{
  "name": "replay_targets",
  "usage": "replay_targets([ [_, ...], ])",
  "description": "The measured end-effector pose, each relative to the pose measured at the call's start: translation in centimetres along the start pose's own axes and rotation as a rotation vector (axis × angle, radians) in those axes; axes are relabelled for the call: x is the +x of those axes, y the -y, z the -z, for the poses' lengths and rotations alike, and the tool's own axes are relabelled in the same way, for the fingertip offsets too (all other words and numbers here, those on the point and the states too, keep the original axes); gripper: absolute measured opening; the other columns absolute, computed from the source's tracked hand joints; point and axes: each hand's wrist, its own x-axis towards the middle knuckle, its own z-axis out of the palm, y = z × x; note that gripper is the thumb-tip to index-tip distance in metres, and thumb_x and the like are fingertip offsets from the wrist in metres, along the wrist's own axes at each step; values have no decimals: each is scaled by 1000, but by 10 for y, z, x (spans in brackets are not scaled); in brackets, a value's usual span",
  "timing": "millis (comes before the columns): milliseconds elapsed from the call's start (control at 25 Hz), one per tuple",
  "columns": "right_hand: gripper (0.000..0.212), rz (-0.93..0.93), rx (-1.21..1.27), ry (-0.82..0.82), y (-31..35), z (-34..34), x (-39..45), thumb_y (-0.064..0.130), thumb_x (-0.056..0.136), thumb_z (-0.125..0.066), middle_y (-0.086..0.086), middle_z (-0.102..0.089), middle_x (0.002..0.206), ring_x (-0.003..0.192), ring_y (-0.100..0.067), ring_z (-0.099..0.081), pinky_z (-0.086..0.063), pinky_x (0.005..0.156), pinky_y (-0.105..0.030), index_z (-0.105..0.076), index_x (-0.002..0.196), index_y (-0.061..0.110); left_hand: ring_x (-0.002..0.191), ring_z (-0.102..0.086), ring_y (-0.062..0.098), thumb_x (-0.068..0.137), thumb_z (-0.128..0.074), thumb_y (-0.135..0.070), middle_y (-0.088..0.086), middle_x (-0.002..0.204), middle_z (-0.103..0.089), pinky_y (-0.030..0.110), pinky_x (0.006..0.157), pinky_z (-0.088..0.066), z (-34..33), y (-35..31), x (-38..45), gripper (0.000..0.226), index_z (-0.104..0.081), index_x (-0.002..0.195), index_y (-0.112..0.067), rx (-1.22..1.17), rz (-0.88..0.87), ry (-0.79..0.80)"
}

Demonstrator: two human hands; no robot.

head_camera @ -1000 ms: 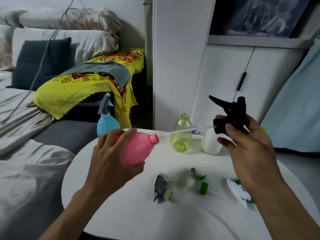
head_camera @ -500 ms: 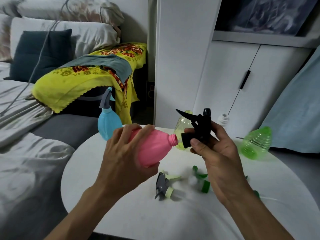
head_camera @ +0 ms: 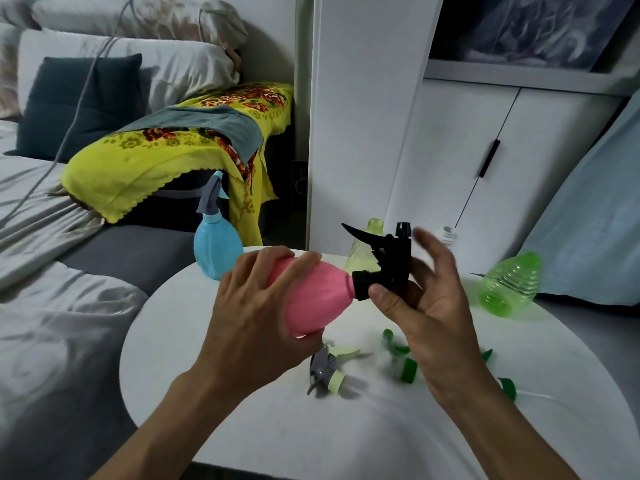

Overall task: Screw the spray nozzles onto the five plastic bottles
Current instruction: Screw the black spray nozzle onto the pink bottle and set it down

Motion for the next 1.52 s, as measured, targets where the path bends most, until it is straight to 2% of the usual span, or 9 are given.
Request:
replay_targets([
  [120, 82, 235, -544, -3, -1, 11, 1, 43, 85, -72, 16, -27, 159, 138, -2, -38, -37, 109, -29, -23, 150, 40, 109, -53, 31, 55, -77, -55, 7, 124, -59, 47, 83, -50, 5, 4, 0, 90, -45, 134, -27, 4, -19, 4],
  [240, 72, 619, -1090, 100, -5, 20, 3, 58, 93, -47, -9, -13, 164, 152, -25, -6, -10, 121, -48, -27, 152, 22, 110, -51, 25, 57, -76, -58, 0, 125, -56, 43, 84, -50, 9, 4, -3, 88, -50, 135, -27, -24, -41, 68],
  [560, 41, 911, -1297, 293, -20, 28, 0, 11, 86, -72, -9, -60, 131, 145, -29, -33, -19, 117, -58, -52, 121, 13, 111, -51, 22, 63, -63, -69, -1, 125, -57, 43, 85, -52, 17, 11, -10, 85, -48, 136, -29, -30, -112, 222],
  [680, 44, 847, -1239, 342, -17, 28, -3, 8, 80, -77, -6, -67, 111, 129, -24, -51, -21, 117, -54, -53, 117, 14, 111, -52, 27, 64, -63, -65, 4, 124, -58, 45, 87, -49, 17, 10, -9, 82, -46, 135, -29, 20, -165, 191],
  [840, 29, 630, -1130, 321, -8, 20, -8, 39, 89, -59, 0, -68, 96, 102, -17, -53, -29, 108, -38, -62, 106, 15, 114, -51, 34, 63, -73, -53, 11, 127, -59, 48, 91, -43, 16, 8, -8, 80, -50, 134, -25, 106, -221, 109],
  [960, 36, 282, -952, 303, 0, 15, -16, 54, 84, -54, 3, -65, 86, 88, -15, -54, -40, 86, -31, -67, 92, 21, 119, -47, 36, 65, -75, -45, 15, 129, -59, 52, 96, -40, 15, 6, -8, 78, -47, 134, -24, 157, -256, 41],
  [1120, 37, -258, -293, 307, 12, 10, -19, 50, 80, -64, -10, -73, 68, 56, -21, -66, -50, 48, -29, -69, 72, 15, 122, -44, 35, 73, -62, -49, 17, 130, -59, 54, 101, -37, 13, 3, -9, 68, -45, 134, -23, 145, -292, -23],
  [1280, 31, -686, -40, 311, 10, 21, -17, 43, 79, -67, -14, -77, 88, 83, -35, -74, -58, 72, -40, -79, 86, 15, 123, -44, 36, 74, -68, -48, 16, 132, -56, 56, 104, -34, 4, 0, -12, 68, -46, 134, -23, 163, -353, -32],
  [1520, 35, -593, 158, 149, 2, 25, -13, 22, 92, -44, 0, -68, 128, 114, -24, -66, -52, 91, -46, -69, 117, 29, 121, -47, 35, 62, -81, -50, 12, 132, -56, 54, 96, -43, 0, -6, -10, 85, -47, 136, -26, 76, -225, 62],
])
